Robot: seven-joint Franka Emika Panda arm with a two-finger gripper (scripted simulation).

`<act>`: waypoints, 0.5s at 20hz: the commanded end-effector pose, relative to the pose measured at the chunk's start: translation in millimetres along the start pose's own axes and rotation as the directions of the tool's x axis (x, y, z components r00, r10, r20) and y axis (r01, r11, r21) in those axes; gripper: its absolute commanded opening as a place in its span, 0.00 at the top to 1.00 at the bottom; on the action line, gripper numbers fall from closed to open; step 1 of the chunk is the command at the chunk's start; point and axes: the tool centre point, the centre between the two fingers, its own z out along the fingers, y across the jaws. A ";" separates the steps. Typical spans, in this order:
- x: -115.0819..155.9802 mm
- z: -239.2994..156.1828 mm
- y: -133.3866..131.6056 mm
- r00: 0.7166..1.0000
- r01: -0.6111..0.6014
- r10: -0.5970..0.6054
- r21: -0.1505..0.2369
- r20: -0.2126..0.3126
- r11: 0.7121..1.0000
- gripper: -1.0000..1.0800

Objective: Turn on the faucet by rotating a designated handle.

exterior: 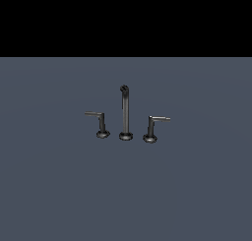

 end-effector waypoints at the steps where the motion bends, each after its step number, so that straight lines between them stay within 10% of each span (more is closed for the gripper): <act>1: 0.0 0.0 0.0 1.000 0.000 0.000 0.000 0.000 1.000 1.00; 10: 4.2 -10.4 6.0 0.999 0.005 -0.006 -0.042 -0.037 0.999 1.00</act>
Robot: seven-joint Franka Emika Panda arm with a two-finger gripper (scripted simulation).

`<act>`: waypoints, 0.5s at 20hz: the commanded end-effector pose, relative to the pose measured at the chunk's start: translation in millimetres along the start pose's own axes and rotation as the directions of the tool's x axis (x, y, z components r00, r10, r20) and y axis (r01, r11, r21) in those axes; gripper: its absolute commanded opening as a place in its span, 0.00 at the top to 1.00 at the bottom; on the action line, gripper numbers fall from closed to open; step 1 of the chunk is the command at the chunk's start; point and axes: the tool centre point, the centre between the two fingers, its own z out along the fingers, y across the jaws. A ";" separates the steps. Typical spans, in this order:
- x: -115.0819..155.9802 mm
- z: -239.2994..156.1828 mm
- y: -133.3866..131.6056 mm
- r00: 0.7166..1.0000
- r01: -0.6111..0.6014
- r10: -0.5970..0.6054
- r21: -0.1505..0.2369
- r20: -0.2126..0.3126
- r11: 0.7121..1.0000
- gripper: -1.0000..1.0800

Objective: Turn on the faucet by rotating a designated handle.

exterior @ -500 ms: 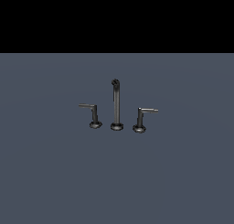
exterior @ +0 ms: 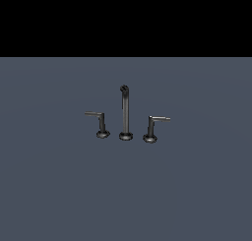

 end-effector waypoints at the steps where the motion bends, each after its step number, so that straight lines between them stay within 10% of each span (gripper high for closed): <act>1: 0.4 -1.5 1.2 1.000 0.001 -0.001 -0.006 -0.005 1.000 1.00; 10: 14.3 6.1 -5.5 0.999 -0.037 0.037 0.035 0.008 0.999 1.00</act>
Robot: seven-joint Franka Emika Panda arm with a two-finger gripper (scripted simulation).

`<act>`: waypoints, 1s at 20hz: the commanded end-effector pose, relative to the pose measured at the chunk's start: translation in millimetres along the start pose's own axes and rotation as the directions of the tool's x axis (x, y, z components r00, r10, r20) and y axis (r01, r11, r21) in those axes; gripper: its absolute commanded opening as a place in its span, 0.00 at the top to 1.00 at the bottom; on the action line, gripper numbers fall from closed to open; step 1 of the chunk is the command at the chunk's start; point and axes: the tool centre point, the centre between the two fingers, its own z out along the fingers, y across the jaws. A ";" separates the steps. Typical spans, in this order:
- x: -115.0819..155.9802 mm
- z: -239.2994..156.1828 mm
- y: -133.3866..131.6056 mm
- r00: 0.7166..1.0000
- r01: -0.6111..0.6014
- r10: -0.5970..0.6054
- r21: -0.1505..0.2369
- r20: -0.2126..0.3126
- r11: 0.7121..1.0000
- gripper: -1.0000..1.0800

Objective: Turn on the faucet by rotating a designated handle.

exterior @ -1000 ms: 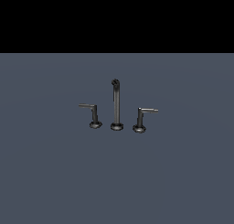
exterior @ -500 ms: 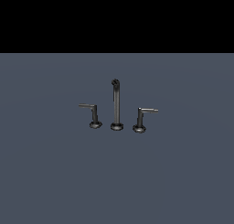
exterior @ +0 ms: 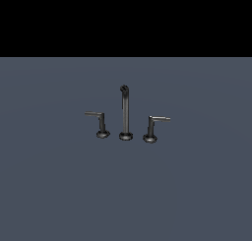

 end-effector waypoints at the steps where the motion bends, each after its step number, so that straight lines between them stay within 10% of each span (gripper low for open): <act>1: 6.9 3.9 -3.2 1.000 -0.020 0.020 0.019 0.007 1.000 1.00; 11: 55.6 36.2 -28.4 0.981 -0.184 0.175 0.129 0.079 0.974 1.00; 20: 111.8 90.7 -62.6 0.898 -0.425 0.389 0.178 0.207 0.887 1.00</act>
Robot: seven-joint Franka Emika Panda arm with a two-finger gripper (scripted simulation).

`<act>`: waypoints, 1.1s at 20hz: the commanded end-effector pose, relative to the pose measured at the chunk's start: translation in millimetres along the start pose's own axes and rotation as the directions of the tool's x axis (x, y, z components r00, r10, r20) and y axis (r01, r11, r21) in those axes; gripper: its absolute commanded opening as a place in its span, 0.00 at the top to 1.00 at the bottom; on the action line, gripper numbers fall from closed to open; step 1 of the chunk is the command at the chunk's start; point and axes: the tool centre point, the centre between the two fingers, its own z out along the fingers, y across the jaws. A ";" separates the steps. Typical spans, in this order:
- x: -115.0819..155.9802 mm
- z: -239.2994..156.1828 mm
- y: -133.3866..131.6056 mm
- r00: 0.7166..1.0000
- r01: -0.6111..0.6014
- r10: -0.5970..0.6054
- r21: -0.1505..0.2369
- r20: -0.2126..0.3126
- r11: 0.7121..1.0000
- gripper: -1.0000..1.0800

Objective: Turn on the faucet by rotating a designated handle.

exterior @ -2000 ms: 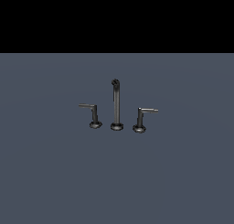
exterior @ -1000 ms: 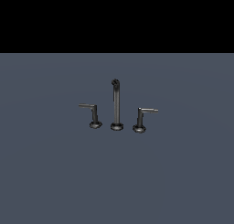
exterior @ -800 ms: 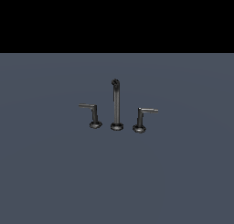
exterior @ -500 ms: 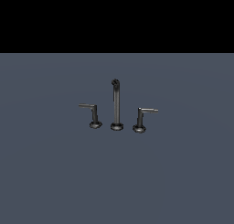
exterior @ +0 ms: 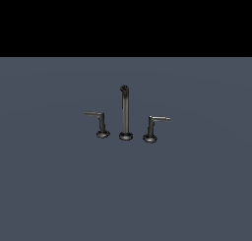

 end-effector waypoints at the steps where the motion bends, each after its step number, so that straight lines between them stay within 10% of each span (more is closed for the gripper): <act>1: 13.3 17.3 -11.6 0.997 -0.075 0.075 0.015 0.025 0.997 1.00; 11: 60.6 95.5 -49.7 0.921 -0.382 0.380 0.006 0.092 0.924 1.00; 22: 103.0 190.3 -75.6 0.730 -0.679 0.681 -0.051 0.057 0.733 1.00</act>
